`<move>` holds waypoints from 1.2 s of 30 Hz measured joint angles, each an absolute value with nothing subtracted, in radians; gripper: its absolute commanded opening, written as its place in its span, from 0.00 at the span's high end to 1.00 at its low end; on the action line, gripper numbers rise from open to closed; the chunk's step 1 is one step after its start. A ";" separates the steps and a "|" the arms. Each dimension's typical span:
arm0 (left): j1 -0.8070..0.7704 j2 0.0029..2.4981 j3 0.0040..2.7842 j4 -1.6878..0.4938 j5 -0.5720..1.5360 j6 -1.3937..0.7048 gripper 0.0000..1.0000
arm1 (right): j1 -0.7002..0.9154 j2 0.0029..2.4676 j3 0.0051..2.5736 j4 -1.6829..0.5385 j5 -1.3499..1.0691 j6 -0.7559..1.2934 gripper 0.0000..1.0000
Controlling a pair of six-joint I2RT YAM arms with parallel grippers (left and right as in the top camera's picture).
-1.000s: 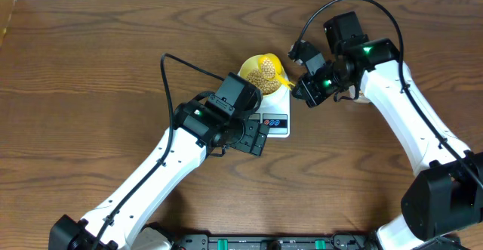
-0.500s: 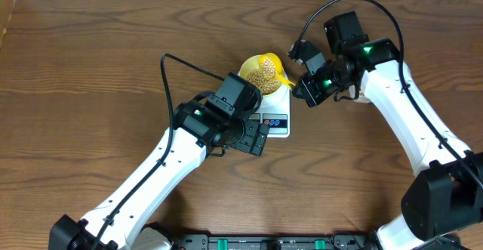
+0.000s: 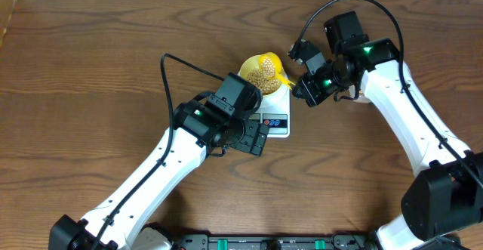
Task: Scoop item into bowl and weigh 50g on scale
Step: 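Tilt the scoop with the right gripper to pour soybeans into bowl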
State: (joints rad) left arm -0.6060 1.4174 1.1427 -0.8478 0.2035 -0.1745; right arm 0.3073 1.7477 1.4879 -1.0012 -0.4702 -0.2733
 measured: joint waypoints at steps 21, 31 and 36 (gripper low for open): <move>-0.606 1.417 1.143 -0.848 0.204 -0.175 0.09 | 0.307 1.748 1.488 -1.019 -0.470 -0.281 0.99; -0.606 1.417 1.143 -0.848 0.204 -0.175 0.09 | 0.307 1.748 1.490 -1.028 -0.443 -0.281 0.99; -0.606 1.417 1.143 -0.848 0.204 -0.175 0.09 | 0.307 1.748 1.497 -1.028 -0.426 -0.281 0.99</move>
State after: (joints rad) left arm -0.6060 1.4174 1.1427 -0.8478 0.2035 -0.1745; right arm 0.3073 1.7477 1.4975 -1.0283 -0.4259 -0.2810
